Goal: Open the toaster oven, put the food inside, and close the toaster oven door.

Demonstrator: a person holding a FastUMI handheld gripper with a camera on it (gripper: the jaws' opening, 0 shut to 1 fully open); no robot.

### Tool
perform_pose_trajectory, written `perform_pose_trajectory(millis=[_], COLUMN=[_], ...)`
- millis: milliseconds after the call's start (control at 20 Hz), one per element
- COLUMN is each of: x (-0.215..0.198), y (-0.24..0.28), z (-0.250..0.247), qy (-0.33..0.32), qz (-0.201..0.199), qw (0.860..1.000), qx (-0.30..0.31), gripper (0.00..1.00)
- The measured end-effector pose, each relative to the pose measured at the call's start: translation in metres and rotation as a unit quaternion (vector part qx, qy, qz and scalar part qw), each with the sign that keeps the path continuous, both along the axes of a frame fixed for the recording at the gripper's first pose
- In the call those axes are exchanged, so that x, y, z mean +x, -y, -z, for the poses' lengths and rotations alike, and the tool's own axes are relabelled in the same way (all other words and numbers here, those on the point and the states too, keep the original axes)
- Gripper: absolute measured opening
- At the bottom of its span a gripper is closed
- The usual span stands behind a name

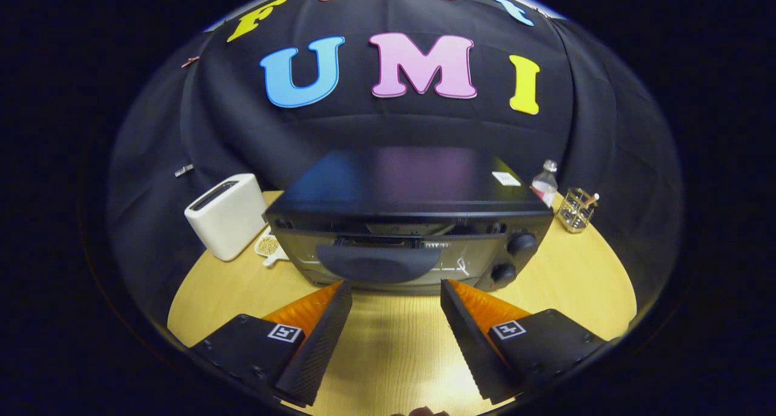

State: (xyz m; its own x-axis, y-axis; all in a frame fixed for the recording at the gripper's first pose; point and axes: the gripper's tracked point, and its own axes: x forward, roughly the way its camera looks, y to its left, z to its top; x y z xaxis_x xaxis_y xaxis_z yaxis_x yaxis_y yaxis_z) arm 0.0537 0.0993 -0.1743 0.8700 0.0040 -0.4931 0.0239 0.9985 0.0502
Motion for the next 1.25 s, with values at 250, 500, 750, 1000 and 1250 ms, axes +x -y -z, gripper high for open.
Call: perform_pose_trajectory(millis=[250, 500, 750, 1000, 1250], x=[-0.015, -0.044, -0.077, -0.096, -0.09], y=[0.013, 0.079, 0.143, 0.159, 0.146], z=[-0.078, -0.149, -0.194, -0.213, -0.216], qy=[0.081, 0.142, 0.187, 0.208, 0.216], qz=[-0.007, 0.035, 0.086, 0.11, 0.106], qw=[0.997, 0.989, 0.978, 0.972, 0.971], qx=[0.001, -0.001, -0.018, -0.016, 0.0], gripper=[0.97, 0.97, 0.97, 0.99, 0.99])
